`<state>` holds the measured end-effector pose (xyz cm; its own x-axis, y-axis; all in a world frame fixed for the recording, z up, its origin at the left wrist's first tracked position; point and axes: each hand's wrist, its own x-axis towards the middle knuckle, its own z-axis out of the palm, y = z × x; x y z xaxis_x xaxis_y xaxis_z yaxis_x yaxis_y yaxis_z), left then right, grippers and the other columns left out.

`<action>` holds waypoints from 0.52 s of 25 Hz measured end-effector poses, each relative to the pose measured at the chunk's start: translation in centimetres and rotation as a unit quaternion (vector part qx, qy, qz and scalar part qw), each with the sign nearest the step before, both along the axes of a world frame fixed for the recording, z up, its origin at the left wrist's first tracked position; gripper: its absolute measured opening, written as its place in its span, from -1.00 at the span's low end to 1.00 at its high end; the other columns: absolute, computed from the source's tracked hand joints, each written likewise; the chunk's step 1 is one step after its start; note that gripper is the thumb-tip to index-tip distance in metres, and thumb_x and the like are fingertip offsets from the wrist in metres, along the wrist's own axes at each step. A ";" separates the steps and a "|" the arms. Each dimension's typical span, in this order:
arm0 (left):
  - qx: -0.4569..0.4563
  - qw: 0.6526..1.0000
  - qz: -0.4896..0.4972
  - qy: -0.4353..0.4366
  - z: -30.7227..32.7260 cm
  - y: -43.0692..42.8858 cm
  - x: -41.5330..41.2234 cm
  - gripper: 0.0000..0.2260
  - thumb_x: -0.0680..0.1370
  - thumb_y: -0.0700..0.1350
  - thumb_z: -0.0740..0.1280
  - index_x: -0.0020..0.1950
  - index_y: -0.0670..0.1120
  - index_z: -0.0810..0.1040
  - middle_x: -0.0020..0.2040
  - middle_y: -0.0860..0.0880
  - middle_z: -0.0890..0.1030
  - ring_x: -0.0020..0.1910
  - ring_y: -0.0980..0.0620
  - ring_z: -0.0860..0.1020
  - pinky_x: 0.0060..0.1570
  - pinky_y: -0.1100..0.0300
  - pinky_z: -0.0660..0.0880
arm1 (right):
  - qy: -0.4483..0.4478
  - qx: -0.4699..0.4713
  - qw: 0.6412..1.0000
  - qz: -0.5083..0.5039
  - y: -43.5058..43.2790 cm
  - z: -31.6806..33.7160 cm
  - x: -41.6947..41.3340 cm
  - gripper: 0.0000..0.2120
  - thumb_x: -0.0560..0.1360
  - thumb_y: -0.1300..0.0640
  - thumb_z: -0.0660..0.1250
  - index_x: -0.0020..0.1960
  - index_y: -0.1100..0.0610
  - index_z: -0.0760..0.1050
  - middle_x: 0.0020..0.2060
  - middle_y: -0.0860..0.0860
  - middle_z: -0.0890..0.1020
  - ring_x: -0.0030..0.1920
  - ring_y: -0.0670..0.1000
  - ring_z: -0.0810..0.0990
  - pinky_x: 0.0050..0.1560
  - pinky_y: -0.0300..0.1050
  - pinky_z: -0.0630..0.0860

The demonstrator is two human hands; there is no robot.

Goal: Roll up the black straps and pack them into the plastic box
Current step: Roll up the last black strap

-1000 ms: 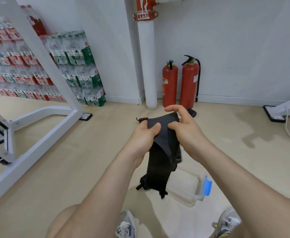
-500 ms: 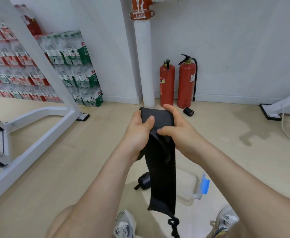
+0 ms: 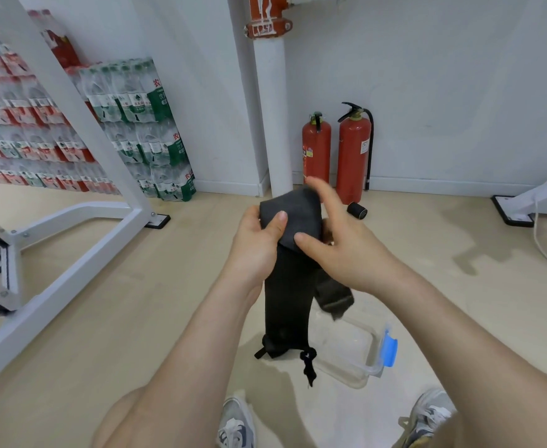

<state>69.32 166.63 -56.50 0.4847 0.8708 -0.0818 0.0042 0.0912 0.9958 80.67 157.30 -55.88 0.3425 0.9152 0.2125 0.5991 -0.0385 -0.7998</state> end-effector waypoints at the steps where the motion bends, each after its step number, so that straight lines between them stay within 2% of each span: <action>1: -0.002 1.000 0.006 -0.006 0.1 0.3 0.0 -0.79 0.65 -0.10 0.27 0.27 -0.11 0.47 0.11 -0.11 0.65 0.08 -0.07 0.64 0.08 0.00 0.60 | -0.060 -0.018 0.998 0.023 -0.3 0.1 0.1 -0.32 0.56 0.00 0.33 0.51 -0.29 0.01 0.22 0.00 0.55 0.03 -0.01 0.62 0.05 0.00 0.61; 2: -0.007 1.000 0.007 -0.011 0.1 0.5 -0.1 -0.80 0.65 -0.09 0.28 0.25 -0.11 0.47 0.09 -0.12 0.66 0.06 -0.08 0.65 0.05 0.00 0.61 | -0.072 -0.025 0.996 0.038 -0.5 0.2 0.1 -0.38 0.57 0.02 0.32 0.50 -0.28 0.10 0.23 -0.03 0.55 0.00 -0.07 0.61 0.00 -0.09 0.60; 3: -0.013 1.000 0.004 -0.015 0.2 0.6 -0.2 -0.81 0.64 -0.10 0.28 0.23 -0.11 0.48 0.07 -0.13 0.66 0.04 -0.09 0.65 0.00 0.01 0.61 | -0.024 -0.027 0.998 0.049 -0.7 0.3 0.1 -0.46 0.58 0.07 0.32 0.46 -0.27 0.21 0.21 -0.05 0.56 -0.05 -0.15 0.60 -0.09 -0.21 0.58; 4: -0.020 1.000 -0.001 -0.019 0.2 0.6 -0.4 -0.83 0.64 -0.10 0.28 0.21 -0.12 0.48 0.05 -0.14 0.66 0.02 -0.10 0.66 -0.06 0.02 0.61 | 0.089 -0.035 0.993 0.063 -0.9 0.6 0.0 -0.54 0.59 0.14 0.30 0.39 -0.25 0.34 0.18 -0.04 0.57 -0.10 -0.17 0.61 -0.22 -0.28 0.55; 6: -0.033 0.999 -0.015 -0.040 0.3 0.5 -0.6 -0.85 0.65 -0.14 0.26 0.19 -0.15 0.47 0.06 -0.17 0.64 0.01 -0.13 0.65 -0.10 0.03 0.60 | 0.334 -0.067 0.935 0.097 -1.0 0.8 -0.2 -0.63 0.61 0.25 0.26 0.26 -0.18 0.49 0.17 0.04 0.56 -0.06 -0.03 0.68 -0.36 -0.23 0.54; 7: -0.038 0.997 -0.021 -0.057 0.3 0.4 -0.7 -0.85 0.66 -0.17 0.25 0.21 -0.17 0.47 0.08 -0.19 0.64 0.03 -0.15 0.65 -0.07 0.01 0.61 | 0.402 -0.078 0.906 0.106 -0.9 0.8 -0.2 -0.66 0.62 0.28 0.24 0.22 -0.13 0.52 0.21 0.08 0.55 -0.01 0.10 0.69 -0.39 -0.18 0.56; 9: -0.044 0.995 -0.027 -0.087 0.3 0.7 -0.9 -0.81 0.66 -0.24 0.22 0.27 -0.21 0.44 0.12 -0.23 0.63 0.09 -0.21 0.64 -0.01 -0.02 0.62 | 0.446 -0.080 0.885 0.105 -0.6 0.6 -0.5 -0.72 0.63 0.31 0.20 0.13 0.00 0.56 0.23 0.14 0.53 0.05 0.20 0.66 -0.39 -0.10 0.61; 13: -0.045 0.992 -0.024 -0.114 0.3 0.9 -1.2 -0.76 0.65 -0.32 0.19 0.32 -0.22 0.42 0.15 -0.22 0.63 0.10 -0.16 0.64 -0.03 0.05 0.62 | 0.462 -0.063 0.879 0.094 -0.4 0.0 -1.4 -0.80 0.63 0.29 0.22 0.09 0.14 0.61 0.09 0.09 0.61 0.03 0.05 0.66 -0.31 -0.01 0.65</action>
